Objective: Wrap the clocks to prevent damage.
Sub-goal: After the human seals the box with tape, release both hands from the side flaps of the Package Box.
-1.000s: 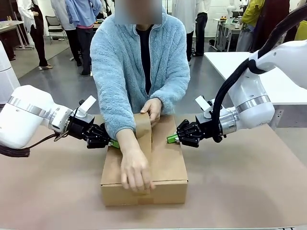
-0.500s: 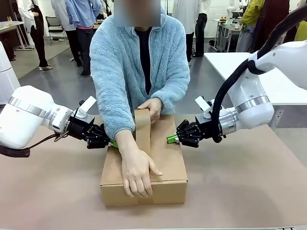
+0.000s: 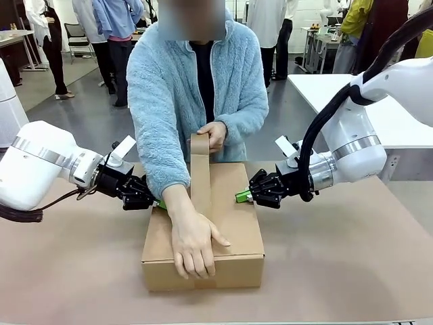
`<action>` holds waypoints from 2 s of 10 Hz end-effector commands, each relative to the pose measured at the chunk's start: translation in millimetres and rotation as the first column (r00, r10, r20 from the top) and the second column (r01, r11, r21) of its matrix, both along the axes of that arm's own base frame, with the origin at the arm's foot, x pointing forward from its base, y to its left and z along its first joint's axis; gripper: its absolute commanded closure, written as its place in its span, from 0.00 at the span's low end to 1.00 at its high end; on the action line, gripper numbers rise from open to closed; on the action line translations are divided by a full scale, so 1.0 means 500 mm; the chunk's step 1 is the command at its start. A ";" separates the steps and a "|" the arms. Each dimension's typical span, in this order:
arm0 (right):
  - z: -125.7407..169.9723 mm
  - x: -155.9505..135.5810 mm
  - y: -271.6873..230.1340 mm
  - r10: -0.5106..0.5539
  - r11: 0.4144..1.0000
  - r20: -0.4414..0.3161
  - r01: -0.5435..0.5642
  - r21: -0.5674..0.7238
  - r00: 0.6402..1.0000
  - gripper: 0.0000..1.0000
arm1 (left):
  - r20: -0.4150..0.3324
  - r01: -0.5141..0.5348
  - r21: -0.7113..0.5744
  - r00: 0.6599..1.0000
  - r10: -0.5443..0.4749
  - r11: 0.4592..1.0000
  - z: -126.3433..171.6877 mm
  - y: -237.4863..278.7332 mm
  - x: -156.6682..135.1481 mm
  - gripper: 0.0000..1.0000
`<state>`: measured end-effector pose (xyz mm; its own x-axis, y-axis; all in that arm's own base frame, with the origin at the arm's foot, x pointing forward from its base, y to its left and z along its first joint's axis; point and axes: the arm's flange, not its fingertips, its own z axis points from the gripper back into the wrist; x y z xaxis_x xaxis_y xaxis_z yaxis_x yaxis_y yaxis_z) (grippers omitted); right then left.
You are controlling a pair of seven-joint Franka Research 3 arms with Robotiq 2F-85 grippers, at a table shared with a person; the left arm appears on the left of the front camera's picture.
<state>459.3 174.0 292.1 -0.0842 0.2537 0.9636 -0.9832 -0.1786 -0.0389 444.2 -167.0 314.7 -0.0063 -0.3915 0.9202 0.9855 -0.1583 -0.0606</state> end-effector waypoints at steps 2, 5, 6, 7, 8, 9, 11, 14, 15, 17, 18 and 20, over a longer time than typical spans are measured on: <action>-0.005 0.000 0.002 -0.004 1.000 -0.001 0.004 -0.008 1.000 0.99 | 0.015 0.000 0.008 1.000 0.000 1.000 -0.005 -0.003 -0.001 1.00; -0.005 0.000 0.002 -0.004 1.000 -0.001 0.004 -0.008 1.000 0.99 | 0.015 0.000 0.008 1.000 0.000 1.000 -0.005 -0.003 -0.001 1.00; -0.005 0.000 0.002 -0.004 1.000 -0.001 0.004 -0.008 1.000 0.99 | 0.015 0.000 0.008 1.000 0.000 1.000 -0.005 -0.003 -0.001 1.00; -0.005 0.000 0.002 -0.004 1.000 -0.001 0.004 -0.008 1.000 0.99 | 0.015 0.000 0.008 1.000 0.000 1.000 -0.005 -0.003 -0.001 1.00; -0.005 0.000 0.002 -0.004 1.000 -0.001 0.004 -0.008 1.000 0.99 | 0.015 0.000 0.008 1.000 0.000 1.000 -0.005 -0.003 -0.001 1.00; -0.005 0.000 0.002 -0.004 1.000 -0.001 0.004 -0.008 1.000 0.99 | 0.015 0.000 0.008 1.000 0.000 1.000 -0.005 -0.003 -0.001 1.00; -0.005 0.000 0.002 -0.004 1.000 -0.001 0.004 -0.008 1.000 0.99 | 0.015 0.000 0.008 1.000 0.000 1.000 -0.005 -0.003 -0.001 1.00; -0.005 0.000 0.002 -0.004 1.000 -0.001 0.004 -0.008 1.000 0.99 | 0.015 0.000 0.008 1.000 0.000 1.000 -0.005 -0.003 -0.001 1.00; -0.005 0.000 0.002 -0.004 1.000 -0.001 0.004 -0.008 1.000 0.99 | 0.015 0.000 0.008 1.000 0.000 1.000 -0.005 -0.003 -0.001 1.00; -0.005 0.000 0.002 -0.004 1.000 -0.001 0.004 -0.008 1.000 0.99 | 0.015 0.000 0.008 1.000 0.000 1.000 -0.005 -0.003 -0.001 1.00; -0.005 0.000 0.002 -0.004 1.000 -0.001 0.004 -0.008 1.000 0.99 | 0.015 0.000 0.008 1.000 0.000 1.000 -0.005 -0.003 -0.001 1.00; -0.005 0.000 0.002 -0.004 1.000 -0.001 0.004 -0.008 1.000 0.99 | 0.015 0.000 0.008 1.000 0.000 1.000 -0.005 -0.003 -0.001 1.00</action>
<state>459.3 174.0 291.9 -0.0841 0.2540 0.9635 -0.9832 -0.1785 -0.0387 444.2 -167.0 314.6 -0.0062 -0.3918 0.9200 0.9856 -0.1581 -0.0606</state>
